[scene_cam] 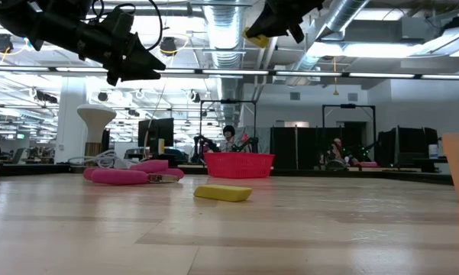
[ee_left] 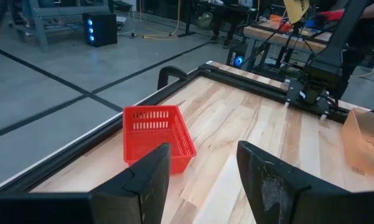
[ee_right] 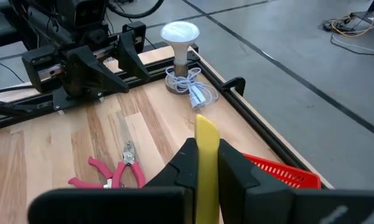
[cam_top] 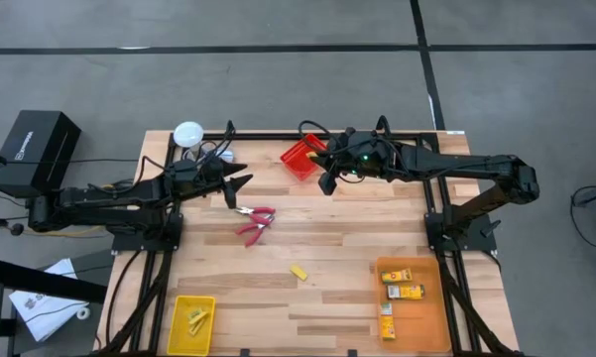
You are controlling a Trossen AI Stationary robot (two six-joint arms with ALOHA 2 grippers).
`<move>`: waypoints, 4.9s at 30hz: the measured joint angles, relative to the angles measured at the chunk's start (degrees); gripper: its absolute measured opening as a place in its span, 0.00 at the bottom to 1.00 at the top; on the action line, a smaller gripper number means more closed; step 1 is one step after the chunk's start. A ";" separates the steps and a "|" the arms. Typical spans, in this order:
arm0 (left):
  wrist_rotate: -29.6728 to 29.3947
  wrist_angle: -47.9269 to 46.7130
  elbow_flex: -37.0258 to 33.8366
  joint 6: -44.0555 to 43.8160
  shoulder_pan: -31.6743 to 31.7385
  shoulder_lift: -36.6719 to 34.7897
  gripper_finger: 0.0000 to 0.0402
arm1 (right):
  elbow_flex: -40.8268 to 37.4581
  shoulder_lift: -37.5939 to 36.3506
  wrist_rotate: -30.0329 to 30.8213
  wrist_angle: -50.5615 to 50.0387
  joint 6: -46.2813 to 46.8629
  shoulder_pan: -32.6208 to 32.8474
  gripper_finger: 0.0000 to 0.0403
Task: Pick & Place School Supplies
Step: Put the yellow eraser into the yellow bin
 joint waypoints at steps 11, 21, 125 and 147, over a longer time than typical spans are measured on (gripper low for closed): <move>-0.17 0.07 0.00 -1.30 0.00 0.00 0.45 | 0.01 0.00 -0.09 2.21 -0.92 -0.02 0.05; -0.17 0.07 0.00 -1.88 -0.02 0.00 0.45 | 0.01 0.00 -1.80 2.16 -1.55 0.07 0.05; 1.16 0.00 0.00 -8.26 -0.01 0.00 0.45 | 0.01 0.02 -9.33 11.38 -2.42 -3.48 0.05; 5.95 0.07 0.00 -5.35 -0.02 0.00 0.38 | 0.01 0.02 -19.74 4.79 -2.41 -3.67 0.05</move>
